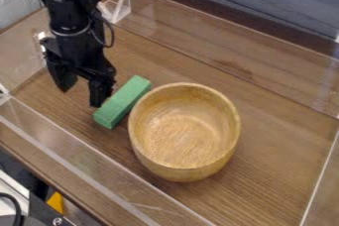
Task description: Put the green block in the brown bowl
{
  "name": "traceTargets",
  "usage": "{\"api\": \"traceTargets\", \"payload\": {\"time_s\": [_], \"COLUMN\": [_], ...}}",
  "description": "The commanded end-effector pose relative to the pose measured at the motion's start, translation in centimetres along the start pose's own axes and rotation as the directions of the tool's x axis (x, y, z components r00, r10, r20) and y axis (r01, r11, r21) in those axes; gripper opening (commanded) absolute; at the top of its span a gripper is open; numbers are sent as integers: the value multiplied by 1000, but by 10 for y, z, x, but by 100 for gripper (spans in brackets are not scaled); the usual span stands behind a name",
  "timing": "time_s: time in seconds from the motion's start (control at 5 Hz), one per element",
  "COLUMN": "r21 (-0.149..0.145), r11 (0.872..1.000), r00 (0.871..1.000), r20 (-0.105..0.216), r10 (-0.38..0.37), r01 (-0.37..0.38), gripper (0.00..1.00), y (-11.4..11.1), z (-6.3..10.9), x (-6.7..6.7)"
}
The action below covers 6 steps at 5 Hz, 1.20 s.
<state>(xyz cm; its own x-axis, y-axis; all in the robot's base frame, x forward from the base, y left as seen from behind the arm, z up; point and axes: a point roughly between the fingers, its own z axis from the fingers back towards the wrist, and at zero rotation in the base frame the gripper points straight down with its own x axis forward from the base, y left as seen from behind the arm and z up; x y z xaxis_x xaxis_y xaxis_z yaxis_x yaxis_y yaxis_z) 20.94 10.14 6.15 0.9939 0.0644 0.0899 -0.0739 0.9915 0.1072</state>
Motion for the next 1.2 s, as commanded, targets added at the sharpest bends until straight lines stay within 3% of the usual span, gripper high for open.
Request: {"api": "traceTargets", "payload": {"time_s": [0.0, 0.6, 1.0], "r21": [16, 32, 31], "r11": [1000, 994, 998], "r00": [999, 994, 996], "r20": [32, 50, 68], "r10": [18, 102, 51], "r01": [-18, -103, -53], "gripper": [100, 100, 100], "y": [-4, 0, -14], "z": [6, 2, 8], "x": [4, 4, 22]}}
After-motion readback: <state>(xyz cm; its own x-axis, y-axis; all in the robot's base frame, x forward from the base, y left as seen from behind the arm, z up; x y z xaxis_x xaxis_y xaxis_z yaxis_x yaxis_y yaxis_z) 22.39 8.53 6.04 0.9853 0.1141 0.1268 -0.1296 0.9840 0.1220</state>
